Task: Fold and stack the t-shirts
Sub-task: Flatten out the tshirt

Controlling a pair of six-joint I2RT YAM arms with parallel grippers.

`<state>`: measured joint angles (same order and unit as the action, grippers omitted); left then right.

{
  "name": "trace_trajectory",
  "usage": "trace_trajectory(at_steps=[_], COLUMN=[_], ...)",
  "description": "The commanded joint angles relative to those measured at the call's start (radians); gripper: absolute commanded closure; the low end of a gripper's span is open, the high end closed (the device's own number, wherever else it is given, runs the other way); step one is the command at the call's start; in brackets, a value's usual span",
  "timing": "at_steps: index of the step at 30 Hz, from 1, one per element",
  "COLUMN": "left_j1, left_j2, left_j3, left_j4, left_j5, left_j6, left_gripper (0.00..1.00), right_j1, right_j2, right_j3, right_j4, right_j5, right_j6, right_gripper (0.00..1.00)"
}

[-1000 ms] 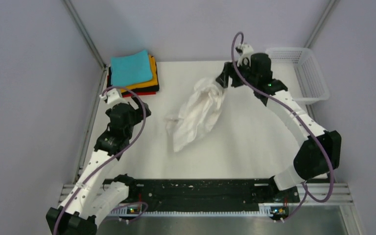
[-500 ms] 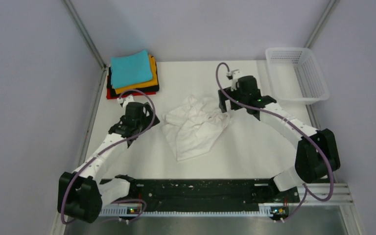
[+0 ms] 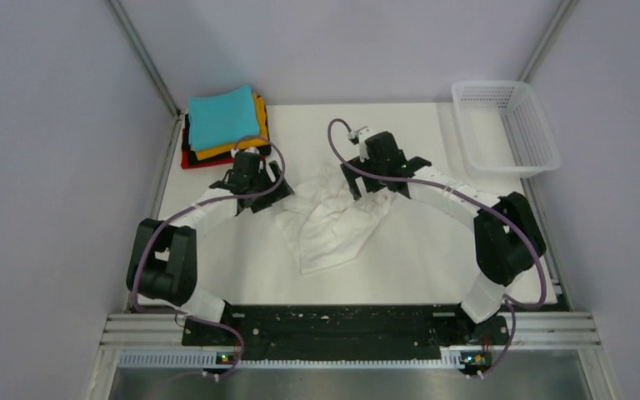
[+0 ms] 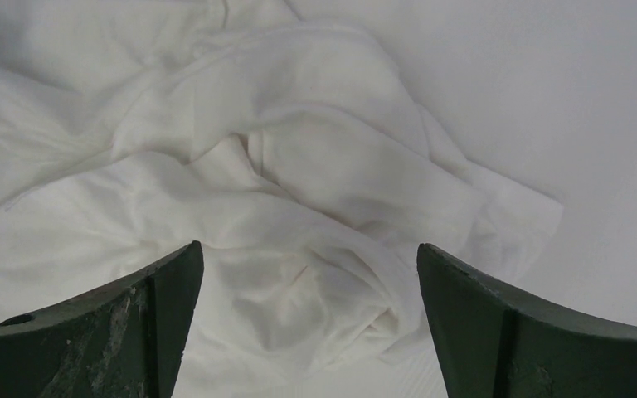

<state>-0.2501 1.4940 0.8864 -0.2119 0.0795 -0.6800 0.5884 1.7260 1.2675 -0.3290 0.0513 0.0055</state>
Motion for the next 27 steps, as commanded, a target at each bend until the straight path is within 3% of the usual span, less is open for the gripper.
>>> trace_trajectory(at_steps=[1, 5, 8, 10, 11, 12, 19, 27], left_j1=[0.0, -0.008, -0.008, -0.008, -0.007, -0.008, -0.008, -0.008], left_j2=[0.083, 0.149, 0.193, 0.213, 0.217, 0.213, 0.134, 0.074], left_j3=[0.071, 0.103, 0.127, 0.149, 0.159, 0.166, 0.161, 0.14], left_j4=[0.054, 0.037, 0.029, 0.022, 0.02, 0.018, 0.015, 0.015], left_j5=[0.125, 0.118, 0.127, 0.131, 0.129, 0.121, 0.1, 0.091], left_j6=[0.03, 0.046, 0.058, 0.064, 0.068, 0.067, 0.062, 0.047], left_gripper=[0.19, 0.26, 0.44, 0.71, 0.93, 1.0, 1.0, 1.0], right_j1=[0.003, 0.002, 0.002, 0.002, 0.003, 0.003, 0.002, 0.002], right_j2=[-0.141, -0.251, -0.329, -0.365, -0.379, -0.39, -0.345, -0.209], right_j3=[-0.086, -0.197, -0.272, -0.32, -0.338, -0.355, -0.445, -0.454], right_j4=[-0.016, -0.037, -0.048, -0.056, -0.064, -0.069, 0.01, 0.205], right_j5=[0.031, 0.088, 0.119, 0.12, 0.109, 0.086, -0.179, -0.182], right_j6=[0.089, 0.149, 0.194, 0.235, 0.261, 0.3, 0.453, 0.551], right_gripper=[0.02, 0.01, 0.02, 0.02, 0.02, 0.02, 0.13, 0.23])
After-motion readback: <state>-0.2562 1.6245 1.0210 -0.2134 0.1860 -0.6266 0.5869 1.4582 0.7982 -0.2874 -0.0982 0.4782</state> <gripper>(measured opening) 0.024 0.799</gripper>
